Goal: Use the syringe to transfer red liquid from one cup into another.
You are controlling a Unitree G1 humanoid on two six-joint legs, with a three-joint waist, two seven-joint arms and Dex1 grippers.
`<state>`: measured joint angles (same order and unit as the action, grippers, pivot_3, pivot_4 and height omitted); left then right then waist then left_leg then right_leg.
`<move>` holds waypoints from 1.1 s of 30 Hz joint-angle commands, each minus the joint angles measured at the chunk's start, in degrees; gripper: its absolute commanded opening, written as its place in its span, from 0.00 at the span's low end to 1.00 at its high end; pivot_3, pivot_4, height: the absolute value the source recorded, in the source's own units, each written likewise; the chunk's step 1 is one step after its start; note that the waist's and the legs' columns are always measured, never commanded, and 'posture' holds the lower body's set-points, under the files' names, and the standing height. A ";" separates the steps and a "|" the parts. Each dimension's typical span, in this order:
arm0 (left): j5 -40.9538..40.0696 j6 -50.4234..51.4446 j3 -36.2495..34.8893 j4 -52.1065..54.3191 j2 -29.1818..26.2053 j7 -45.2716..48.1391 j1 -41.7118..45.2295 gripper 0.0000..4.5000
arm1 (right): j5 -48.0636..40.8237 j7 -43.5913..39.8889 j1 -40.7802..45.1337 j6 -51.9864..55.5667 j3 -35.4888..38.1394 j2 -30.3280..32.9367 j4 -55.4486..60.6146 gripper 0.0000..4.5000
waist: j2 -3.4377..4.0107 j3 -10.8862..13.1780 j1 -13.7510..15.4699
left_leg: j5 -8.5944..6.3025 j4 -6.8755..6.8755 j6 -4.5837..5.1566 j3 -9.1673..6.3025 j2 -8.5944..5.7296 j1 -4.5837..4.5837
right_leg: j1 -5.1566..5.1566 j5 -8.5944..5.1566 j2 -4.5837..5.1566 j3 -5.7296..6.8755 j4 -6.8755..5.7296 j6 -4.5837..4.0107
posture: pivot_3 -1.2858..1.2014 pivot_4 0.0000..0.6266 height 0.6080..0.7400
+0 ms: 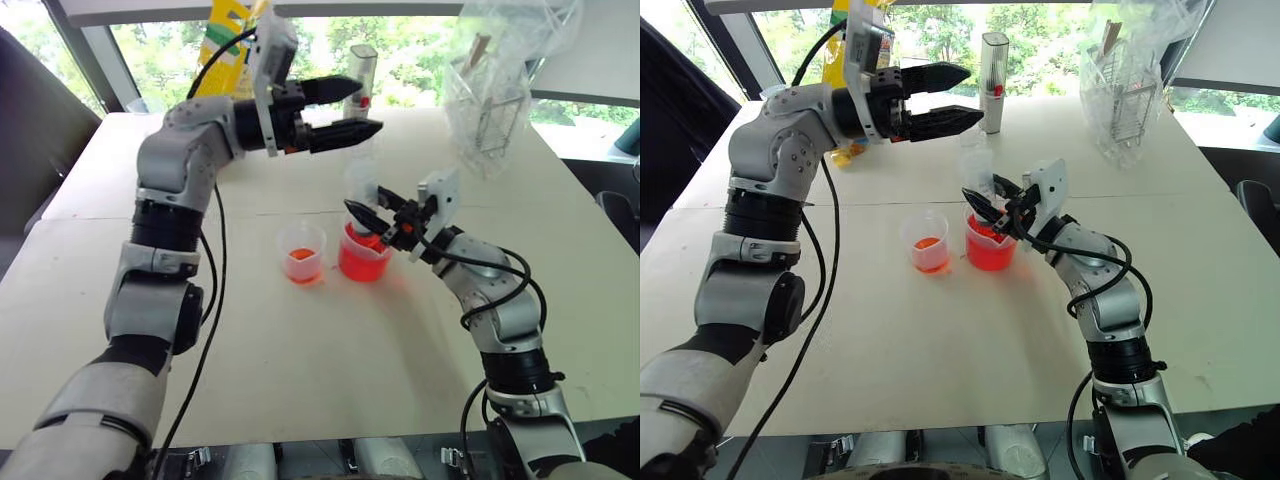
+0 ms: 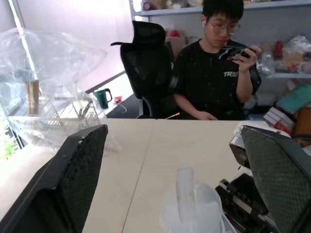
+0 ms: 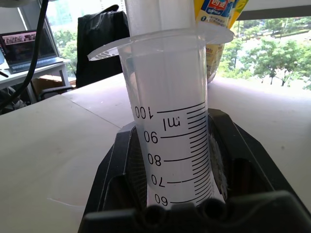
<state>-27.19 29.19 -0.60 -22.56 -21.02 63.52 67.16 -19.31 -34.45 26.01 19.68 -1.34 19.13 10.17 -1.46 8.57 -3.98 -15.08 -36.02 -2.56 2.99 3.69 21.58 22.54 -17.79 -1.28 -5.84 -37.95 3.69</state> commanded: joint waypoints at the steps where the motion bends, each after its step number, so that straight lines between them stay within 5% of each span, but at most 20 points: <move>1: -2.38 2.02 -4.25 3.46 -3.23 -1.36 0.27 0.95 | -0.93 0.57 2.19 -0.43 1.69 0.37 2.86 0.30 | 0.00 0.00 -0.07 | 0.00 0.01 0.00 0.00 0.01 0.00 | 0.03 0.00 -0.02 0.00 -0.02 0.00 | 0.52 0.24 1.00; 15: -3.29 6.95 -10.10 10.10 -19.87 -2.61 -8.56 0.95 | -8.72 -1.03 14.49 6.13 -1.55 -4.11 7.25 0.30 | 0.01 0.01 0.00 | 0.01 0.02 -0.01 0.02 0.09 -0.07 | 0.00 0.00 0.06 0.00 -0.08 -0.01 | 0.52 0.24 1.00; 23: -5.64 10.35 -12.80 14.56 -22.98 -4.60 -10.65 0.95 | -3.63 -5.07 12.79 -3.19 -7.99 -10.67 -5.45 0.30 | -0.02 0.00 0.01 | 0.00 -0.02 -0.01 -0.01 0.10 -0.02 | 0.02 0.00 0.08 0.05 -0.08 -0.02 | 0.52 0.24 1.00; 33: -14.90 19.21 -16.20 18.02 -21.73 -9.28 -7.01 0.95 | 0.06 -7.12 11.49 -8.87 -9.18 -11.64 -11.78 0.30 | -0.03 0.00 -0.01 | 0.01 -0.02 -0.01 -0.04 0.10 -0.03 | 0.02 0.00 0.09 0.08 -0.12 -0.02 | 0.52 0.24 1.00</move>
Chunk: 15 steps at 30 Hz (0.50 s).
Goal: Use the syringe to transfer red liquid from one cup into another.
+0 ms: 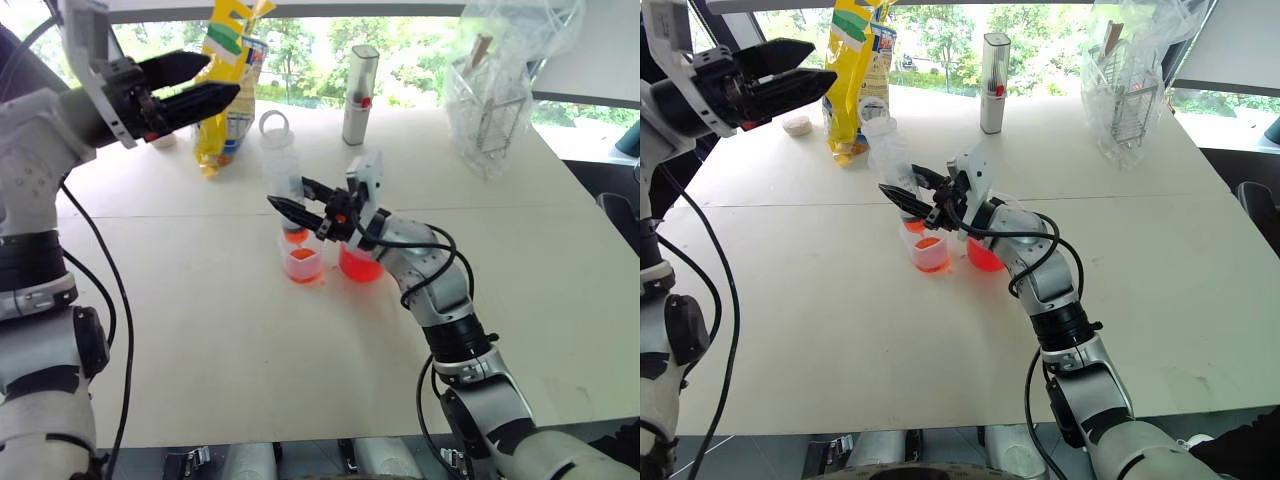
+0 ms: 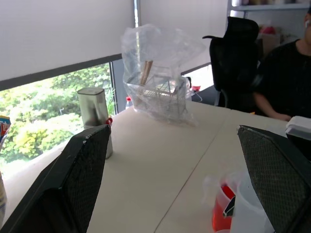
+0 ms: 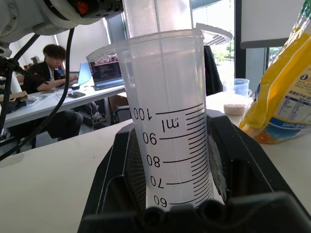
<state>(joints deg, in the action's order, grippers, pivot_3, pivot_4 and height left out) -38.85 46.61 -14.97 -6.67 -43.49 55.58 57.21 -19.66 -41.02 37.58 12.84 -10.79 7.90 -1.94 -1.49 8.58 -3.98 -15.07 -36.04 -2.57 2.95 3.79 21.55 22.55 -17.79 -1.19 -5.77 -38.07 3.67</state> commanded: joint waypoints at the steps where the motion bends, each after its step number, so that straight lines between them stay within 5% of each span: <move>1: -4.63 3.08 -1.71 2.48 1.80 -2.15 3.56 0.95 | 0.74 -0.67 -0.50 -2.28 0.16 -0.29 0.20 0.30 | 0.00 0.00 0.07 | 0.00 0.00 0.00 0.00 -0.01 -0.01 | -0.01 0.00 0.00 0.00 0.00 0.00 | 0.52 0.24 1.00; 15: -6.43 5.56 4.86 10.78 4.24 -2.76 -2.26 0.95 | 2.53 -1.07 -0.82 -3.17 0.32 -0.54 -1.19 0.30 | 0.00 0.00 -0.13 | 0.02 0.01 -0.04 -0.02 -0.01 -0.05 | 0.00 0.01 -0.01 -0.03 -0.03 -0.01 | 0.52 0.24 1.00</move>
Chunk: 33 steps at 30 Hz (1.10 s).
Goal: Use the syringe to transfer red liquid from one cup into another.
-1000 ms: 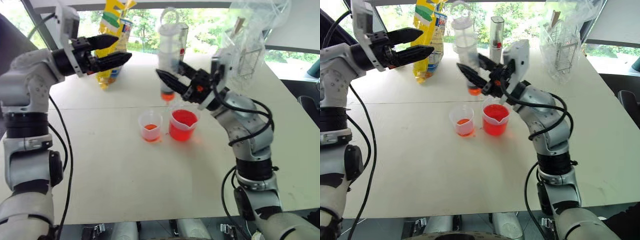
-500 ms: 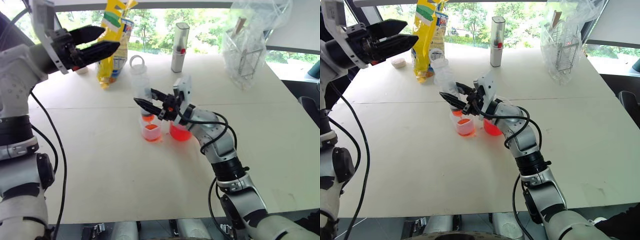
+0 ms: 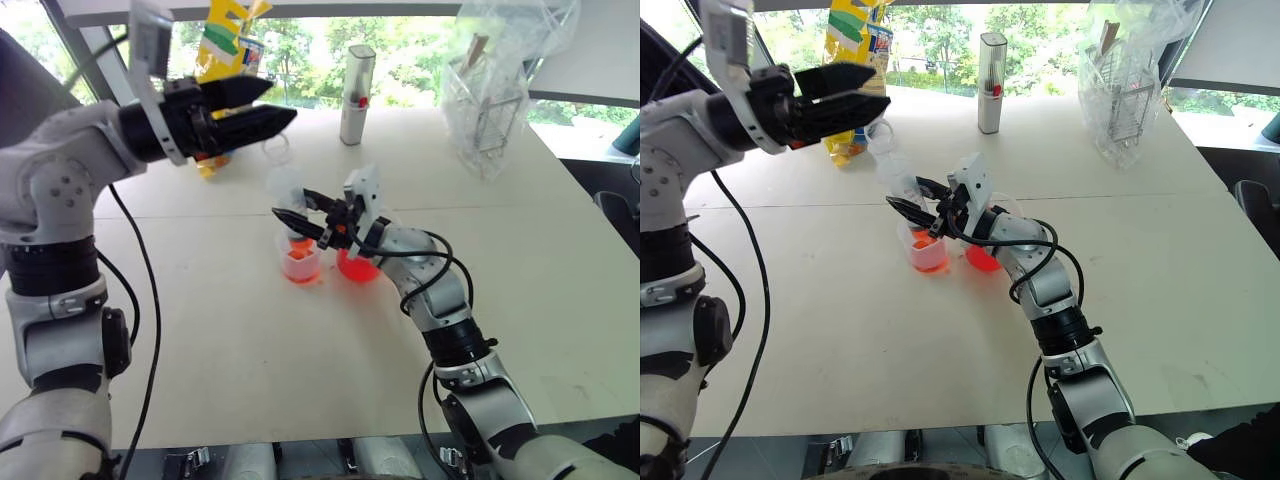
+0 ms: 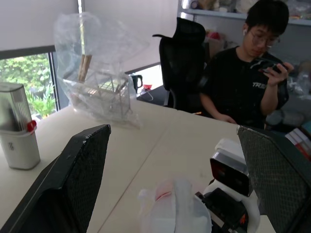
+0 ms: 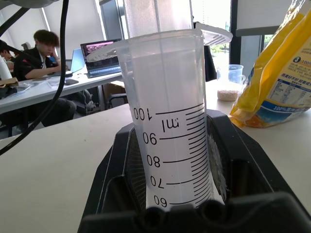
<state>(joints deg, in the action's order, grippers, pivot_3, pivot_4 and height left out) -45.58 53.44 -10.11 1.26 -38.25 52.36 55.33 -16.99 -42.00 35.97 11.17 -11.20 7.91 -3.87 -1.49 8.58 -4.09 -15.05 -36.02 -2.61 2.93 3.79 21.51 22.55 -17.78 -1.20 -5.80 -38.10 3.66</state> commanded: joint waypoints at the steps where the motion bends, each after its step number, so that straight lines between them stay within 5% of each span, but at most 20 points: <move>1: 0.47 -1.51 0.27 3.17 -1.07 0.49 -0.89 0.95 | -0.12 -0.12 0.80 -1.50 0.76 -0.56 0.68 0.30 | 0.00 0.00 0.00 | 0.00 0.00 0.00 0.02 0.00 -0.01 | -0.01 0.00 0.01 -0.02 0.00 0.00 | 0.52 0.24 1.00; 5: 1.03 -1.77 0.85 4.38 -1.68 0.51 -2.64 0.78 | -0.01 -0.21 0.85 -1.60 0.78 -0.49 0.39 0.30 | 0.00 0.00 0.01 | 0.00 0.00 0.00 0.02 0.00 0.00 | -0.01 0.00 0.01 -0.02 0.01 0.00 | 0.52 0.24 1.00; 12: 1.02 -1.56 0.90 5.83 -2.22 0.36 -4.56 0.03 | 0.08 -0.41 1.01 -1.73 0.92 -0.41 0.00 0.30 | -0.01 0.01 0.05 | 0.00 0.01 0.00 0.01 -0.01 0.01 | -0.01 0.00 0.01 -0.02 0.02 0.00 | 0.52 0.24 1.00; 33: 7.80 -10.37 7.28 5.42 -1.92 2.15 -12.83 0.01 | -3.17 1.08 5.78 3.35 5.29 0.17 5.93 0.30 | -0.01 0.01 0.06 | 0.00 0.02 0.00 0.03 0.00 0.01 | 0.00 0.00 0.02 -0.03 0.04 0.00 | 0.52 0.24 1.00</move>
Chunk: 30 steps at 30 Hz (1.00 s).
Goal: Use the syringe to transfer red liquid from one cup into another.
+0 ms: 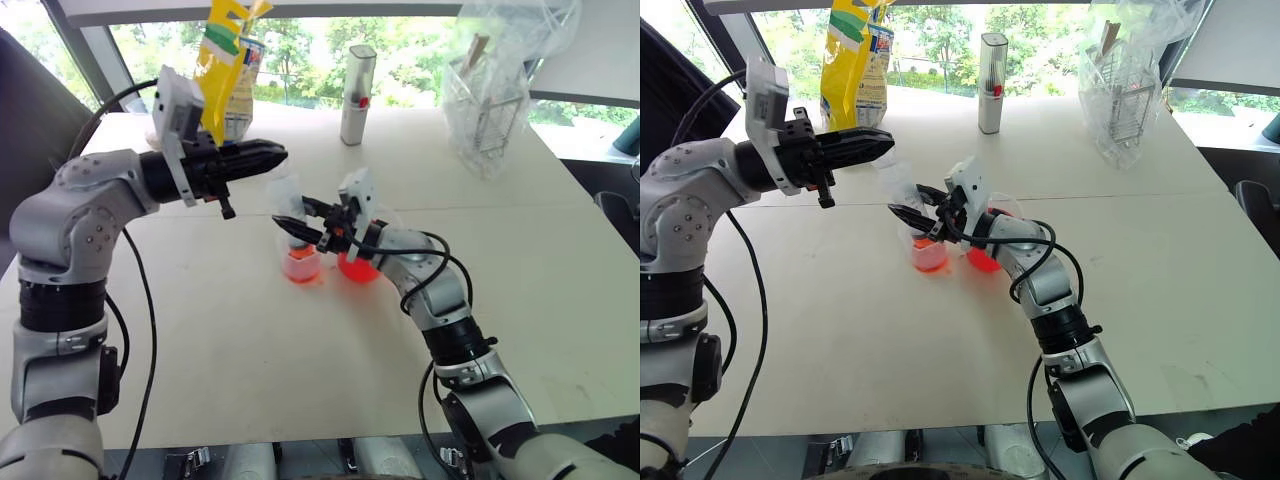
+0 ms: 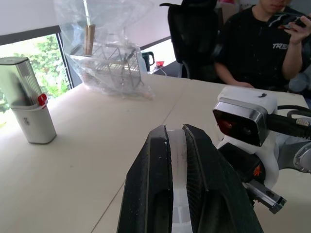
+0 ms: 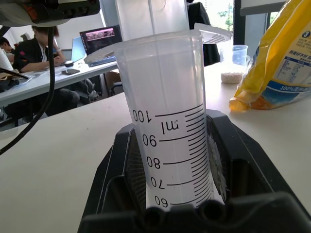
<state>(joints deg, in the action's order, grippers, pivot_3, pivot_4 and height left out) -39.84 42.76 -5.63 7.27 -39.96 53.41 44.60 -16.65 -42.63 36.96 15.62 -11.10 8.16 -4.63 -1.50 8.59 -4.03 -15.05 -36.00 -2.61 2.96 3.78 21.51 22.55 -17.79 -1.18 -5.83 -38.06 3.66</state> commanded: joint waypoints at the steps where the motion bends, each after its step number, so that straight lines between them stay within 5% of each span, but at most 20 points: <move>1: 2.07 0.16 2.95 -0.72 -0.01 1.05 -2.28 0.01 | -3.72 1.76 5.09 -0.73 5.47 0.07 7.00 0.30 | 0.00 0.00 0.02 | 0.00 0.00 0.00 0.00 0.00 0.00 | 0.00 0.00 0.00 0.00 0.00 0.00 | 0.52 0.24 1.00; 23: 3.04 -1.82 3.94 -0.07 1.77 -0.33 -4.60 0.01 | -6.57 3.42 6.83 4.12 7.10 0.14 9.51 0.30 | 0.00 0.00 -0.01 | 0.00 0.03 0.00 -0.01 0.01 0.01 | 0.00 0.00 0.00 0.00 0.04 0.00 | 0.52 0.24 1.00; 27: 2.17 -1.34 2.15 -0.90 2.50 -1.52 -3.18 0.35 | -6.07 3.25 5.63 3.67 5.99 -0.25 9.01 0.30 | 0.01 0.01 0.06 | 0.00 0.04 0.00 -0.02 0.01 0.02 | 0.00 0.00 0.00 0.02 0.04 0.00 | 0.52 0.24 1.00; 30: 1.06 -0.01 0.53 -1.45 3.45 -2.74 -2.31 0.71 | -5.43 2.95 4.59 3.30 5.23 -0.67 8.27 0.30 | 0.01 0.01 0.03 | 0.00 0.04 0.01 -0.01 0.00 0.01 | -0.02 0.00 0.00 0.01 0.06 0.00 | 0.52 0.24 1.00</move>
<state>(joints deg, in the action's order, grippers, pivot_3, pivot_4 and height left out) -38.20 41.72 -5.10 6.05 -36.96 51.40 42.11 -20.74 -39.34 39.02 21.30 -6.24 8.60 -0.87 -1.49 8.59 -4.00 -15.05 -35.96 -2.60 2.96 3.78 21.52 22.54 -17.79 -1.18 -5.82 -38.00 3.66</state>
